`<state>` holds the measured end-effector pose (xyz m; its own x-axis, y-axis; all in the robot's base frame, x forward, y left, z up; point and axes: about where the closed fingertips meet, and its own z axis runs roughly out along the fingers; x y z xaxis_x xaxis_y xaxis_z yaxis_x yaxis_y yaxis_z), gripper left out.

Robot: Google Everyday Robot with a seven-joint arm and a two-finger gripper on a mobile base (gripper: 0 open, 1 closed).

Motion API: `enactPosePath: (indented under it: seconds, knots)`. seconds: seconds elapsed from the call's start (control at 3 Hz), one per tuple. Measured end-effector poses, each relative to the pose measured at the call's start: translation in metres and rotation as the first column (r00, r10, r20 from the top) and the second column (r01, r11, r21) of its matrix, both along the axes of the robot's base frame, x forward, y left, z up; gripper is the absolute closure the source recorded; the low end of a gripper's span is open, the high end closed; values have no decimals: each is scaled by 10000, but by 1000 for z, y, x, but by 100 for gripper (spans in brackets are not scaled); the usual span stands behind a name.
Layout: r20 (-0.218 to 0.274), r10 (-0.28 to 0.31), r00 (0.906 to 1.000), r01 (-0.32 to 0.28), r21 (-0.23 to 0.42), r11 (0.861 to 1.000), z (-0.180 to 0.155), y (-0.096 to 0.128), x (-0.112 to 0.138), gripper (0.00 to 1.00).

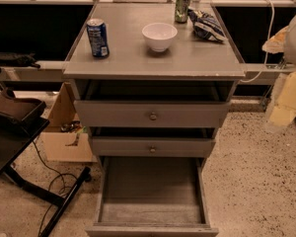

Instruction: Place pepsi can into bottom drawer

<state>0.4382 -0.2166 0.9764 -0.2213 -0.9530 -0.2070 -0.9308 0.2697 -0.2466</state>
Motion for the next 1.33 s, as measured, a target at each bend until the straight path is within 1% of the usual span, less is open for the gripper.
enactPosePath:
  seconds: [0.33, 0.67, 1.0, 1.33]
  knots:
    - [0, 0, 10000, 0, 0, 10000, 0, 0, 0, 0]
    - [64, -135, 9999, 130, 709, 9974, -5, 3, 8, 0]
    - [-346, -934, 9950, 992, 2649, 9591, -51, -2, 26, 0]
    - [-187, -1271, 9917, 1195, 4967, 8597, -90, 7, 52, 0]
